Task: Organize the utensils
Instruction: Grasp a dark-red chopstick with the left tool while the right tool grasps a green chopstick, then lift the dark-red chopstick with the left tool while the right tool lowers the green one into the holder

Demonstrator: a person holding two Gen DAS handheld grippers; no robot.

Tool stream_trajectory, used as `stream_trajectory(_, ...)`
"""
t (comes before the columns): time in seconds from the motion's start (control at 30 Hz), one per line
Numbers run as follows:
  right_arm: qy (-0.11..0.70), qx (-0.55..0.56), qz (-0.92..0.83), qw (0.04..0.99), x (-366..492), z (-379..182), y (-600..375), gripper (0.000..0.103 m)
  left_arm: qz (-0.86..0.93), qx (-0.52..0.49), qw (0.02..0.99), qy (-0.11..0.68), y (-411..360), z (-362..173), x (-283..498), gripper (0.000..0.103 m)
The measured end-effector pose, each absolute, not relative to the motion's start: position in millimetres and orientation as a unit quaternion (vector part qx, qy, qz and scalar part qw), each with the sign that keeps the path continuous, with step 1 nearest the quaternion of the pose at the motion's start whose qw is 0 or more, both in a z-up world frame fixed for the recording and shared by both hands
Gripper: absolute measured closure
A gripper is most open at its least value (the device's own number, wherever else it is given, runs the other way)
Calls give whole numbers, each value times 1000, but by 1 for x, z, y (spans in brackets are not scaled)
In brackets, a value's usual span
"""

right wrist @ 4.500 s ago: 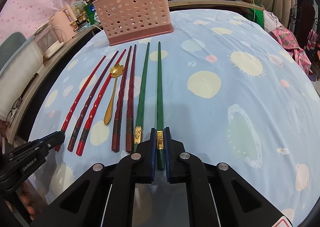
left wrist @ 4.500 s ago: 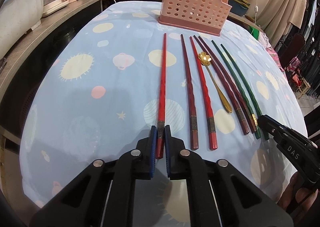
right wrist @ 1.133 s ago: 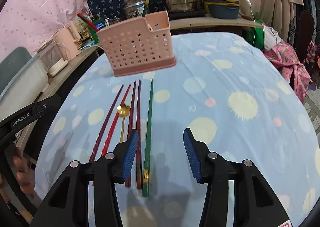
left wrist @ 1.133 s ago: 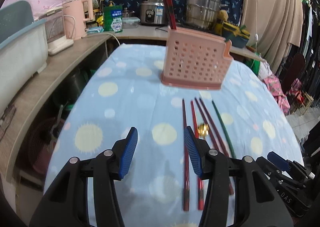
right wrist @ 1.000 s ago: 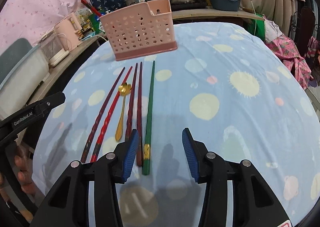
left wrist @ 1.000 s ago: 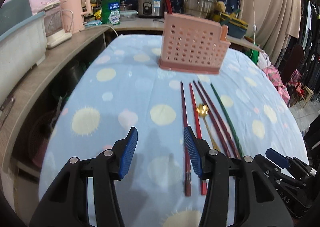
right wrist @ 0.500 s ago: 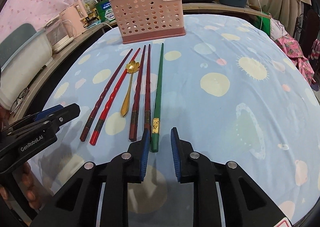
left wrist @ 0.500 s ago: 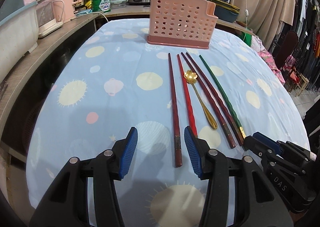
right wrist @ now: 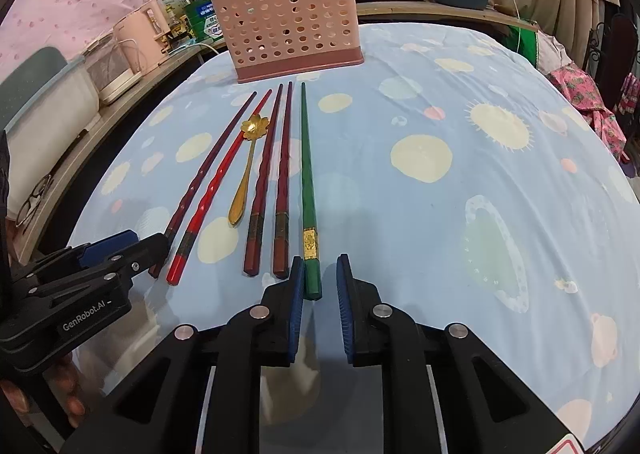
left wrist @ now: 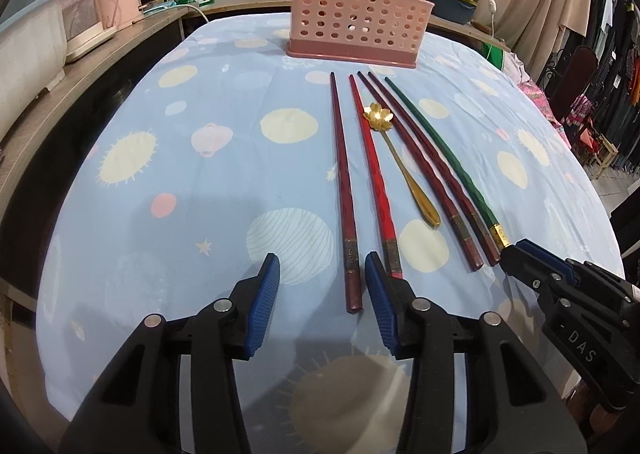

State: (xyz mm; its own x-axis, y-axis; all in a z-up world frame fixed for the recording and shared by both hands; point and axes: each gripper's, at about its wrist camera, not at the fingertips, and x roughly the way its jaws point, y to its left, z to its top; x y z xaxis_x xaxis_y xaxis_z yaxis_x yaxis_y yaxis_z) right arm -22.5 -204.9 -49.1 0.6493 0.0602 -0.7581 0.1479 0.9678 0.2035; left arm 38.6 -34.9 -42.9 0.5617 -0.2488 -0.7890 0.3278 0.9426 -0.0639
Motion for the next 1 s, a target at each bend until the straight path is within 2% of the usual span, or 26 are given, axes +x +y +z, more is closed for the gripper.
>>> stream_trajectory(0.17, 416, 119, -24, 901, -21, -50, -203, 88, -164, 46, 883, 437, -34, -43, 39, 73)
stream_trajectory(0.33, 416, 120, -21, 901, -20, -50, -203, 95, -171, 38, 881, 440, -34, -43, 40, 94)
stream_trajectory(0.6, 399, 126, -17, 908, -24, -36, -204, 96, -174, 23, 884, 434, -28, -29, 38, 96)
stream_trajectory(1.0, 309, 161, -15, 937, -23, 43, -230, 96, -179, -9, 915, 362, -14, 49, 48, 96)
